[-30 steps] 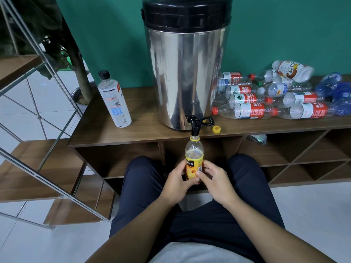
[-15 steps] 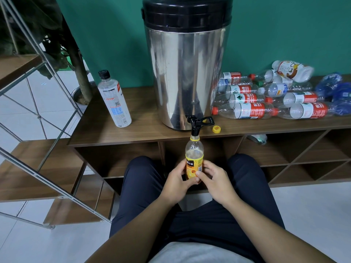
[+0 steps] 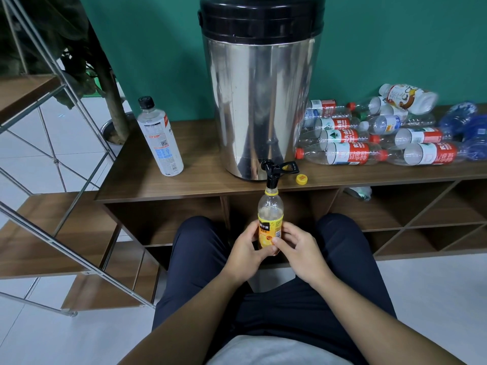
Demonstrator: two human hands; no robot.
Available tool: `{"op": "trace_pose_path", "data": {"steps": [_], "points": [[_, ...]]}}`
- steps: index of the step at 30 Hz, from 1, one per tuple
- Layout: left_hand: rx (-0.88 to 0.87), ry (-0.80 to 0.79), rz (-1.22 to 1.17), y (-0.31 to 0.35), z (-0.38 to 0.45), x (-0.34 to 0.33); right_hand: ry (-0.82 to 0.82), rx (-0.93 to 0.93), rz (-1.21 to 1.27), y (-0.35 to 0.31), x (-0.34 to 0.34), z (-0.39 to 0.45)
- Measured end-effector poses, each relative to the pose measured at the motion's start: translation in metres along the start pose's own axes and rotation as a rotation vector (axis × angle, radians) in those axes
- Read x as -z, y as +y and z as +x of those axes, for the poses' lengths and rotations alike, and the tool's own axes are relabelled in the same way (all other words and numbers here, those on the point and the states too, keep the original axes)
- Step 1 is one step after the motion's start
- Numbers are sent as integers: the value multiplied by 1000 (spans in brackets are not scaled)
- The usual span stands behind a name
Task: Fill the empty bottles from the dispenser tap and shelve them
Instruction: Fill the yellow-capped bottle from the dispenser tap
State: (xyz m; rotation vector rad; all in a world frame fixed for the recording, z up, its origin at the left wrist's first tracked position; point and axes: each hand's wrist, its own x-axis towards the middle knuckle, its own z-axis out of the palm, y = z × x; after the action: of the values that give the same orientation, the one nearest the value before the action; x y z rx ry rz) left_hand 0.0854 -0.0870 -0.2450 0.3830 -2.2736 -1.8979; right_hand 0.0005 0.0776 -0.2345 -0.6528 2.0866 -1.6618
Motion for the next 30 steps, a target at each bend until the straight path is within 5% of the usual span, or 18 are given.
{"op": "trace_pose_path", "data": {"steps": [30], "points": [[18, -5, -44, -4, 2, -1, -1, -28, -15, -5, 0, -1]]}}
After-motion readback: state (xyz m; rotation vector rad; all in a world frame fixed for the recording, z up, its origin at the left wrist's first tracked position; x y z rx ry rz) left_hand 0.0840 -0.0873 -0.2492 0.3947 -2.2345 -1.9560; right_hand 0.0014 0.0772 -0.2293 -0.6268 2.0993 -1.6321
